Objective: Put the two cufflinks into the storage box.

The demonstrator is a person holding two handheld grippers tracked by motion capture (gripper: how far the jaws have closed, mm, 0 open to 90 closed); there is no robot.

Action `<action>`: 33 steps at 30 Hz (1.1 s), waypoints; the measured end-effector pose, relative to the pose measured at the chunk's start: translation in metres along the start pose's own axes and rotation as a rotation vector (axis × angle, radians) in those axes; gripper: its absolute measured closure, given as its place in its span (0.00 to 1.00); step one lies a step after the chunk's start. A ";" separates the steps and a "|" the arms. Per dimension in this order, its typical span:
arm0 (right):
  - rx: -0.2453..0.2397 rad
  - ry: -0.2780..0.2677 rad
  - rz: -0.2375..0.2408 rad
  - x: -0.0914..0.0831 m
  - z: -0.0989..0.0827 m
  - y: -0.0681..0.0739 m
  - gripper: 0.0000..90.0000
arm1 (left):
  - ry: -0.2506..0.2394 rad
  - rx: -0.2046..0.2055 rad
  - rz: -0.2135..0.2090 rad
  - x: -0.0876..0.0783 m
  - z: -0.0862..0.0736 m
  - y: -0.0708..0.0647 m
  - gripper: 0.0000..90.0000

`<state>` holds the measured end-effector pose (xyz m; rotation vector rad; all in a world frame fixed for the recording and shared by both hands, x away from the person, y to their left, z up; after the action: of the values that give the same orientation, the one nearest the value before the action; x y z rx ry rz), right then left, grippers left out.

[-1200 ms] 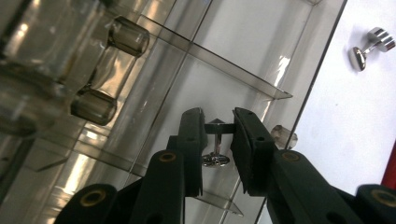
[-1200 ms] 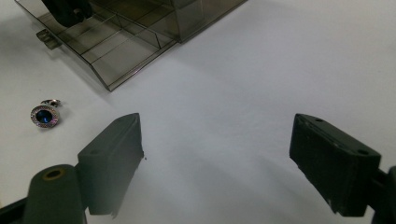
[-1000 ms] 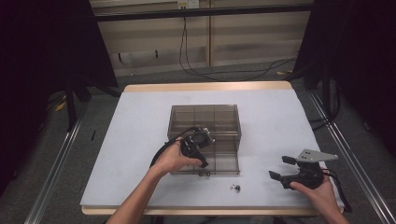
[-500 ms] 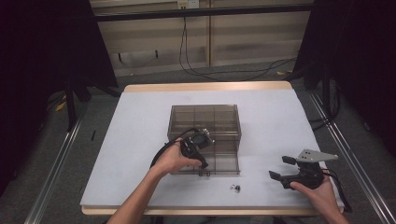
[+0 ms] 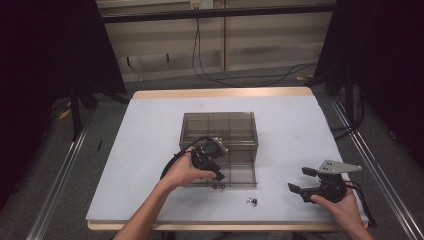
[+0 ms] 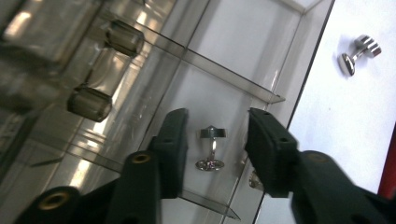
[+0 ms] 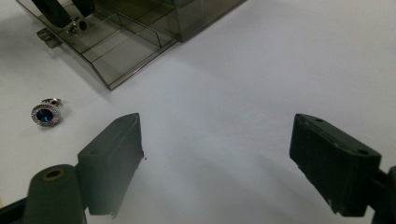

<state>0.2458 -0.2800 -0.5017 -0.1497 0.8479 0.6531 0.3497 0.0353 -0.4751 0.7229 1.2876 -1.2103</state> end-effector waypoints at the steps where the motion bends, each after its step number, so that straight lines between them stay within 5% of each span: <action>1: 0.001 0.000 0.001 0.000 0.000 0.000 0.19 | -0.010 0.000 -0.003 0.000 -0.001 -0.001 0.62; 7: -0.001 0.000 0.002 0.000 0.000 0.000 0.19 | -0.060 0.019 0.001 -0.007 -0.008 -0.003 0.53; 9: -0.001 0.000 0.001 0.000 0.000 0.000 0.19 | -0.093 -0.007 0.002 -0.009 -0.010 -0.005 0.50; 10: -0.004 0.001 0.002 0.000 0.000 0.000 0.19 | -0.080 0.017 0.015 -0.012 -0.012 -0.003 0.45; 12: -0.004 0.001 0.002 0.000 0.000 0.000 0.19 | -0.101 0.005 0.017 -0.014 -0.015 -0.003 0.44; 13: -0.007 0.000 0.005 0.000 0.000 0.000 0.19 | -0.155 -0.059 0.003 -0.012 -0.014 -0.007 0.42; 16: -0.007 0.004 0.007 0.000 0.000 0.001 0.20 | -0.143 -0.031 0.045 -0.018 -0.023 -0.003 0.38; 17: -0.007 0.004 0.008 0.000 0.000 0.001 0.20 | -0.171 -0.059 0.032 -0.018 -0.024 -0.004 0.36; 18: -0.007 0.004 0.008 0.001 0.000 0.001 0.20 | -0.157 -0.040 0.050 -0.020 -0.028 -0.002 0.35; 33: -0.007 0.019 0.023 0.002 0.000 0.001 0.24 | -0.298 -0.132 0.080 -0.034 -0.059 -0.004 0.21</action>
<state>0.2460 -0.2782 -0.5029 -0.1528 0.8669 0.6774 0.3326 0.0975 -0.4537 0.4733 1.0688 -1.1102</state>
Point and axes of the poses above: each handheld gripper's, and its own axes: x roughly forward along the jaws, z roughly out of its top, y roughly to its left, the point moved 4 cm from there along x, roughly forward along the jaws, and after that the axes turned 13 degrees about y, right-handed, at the moved point
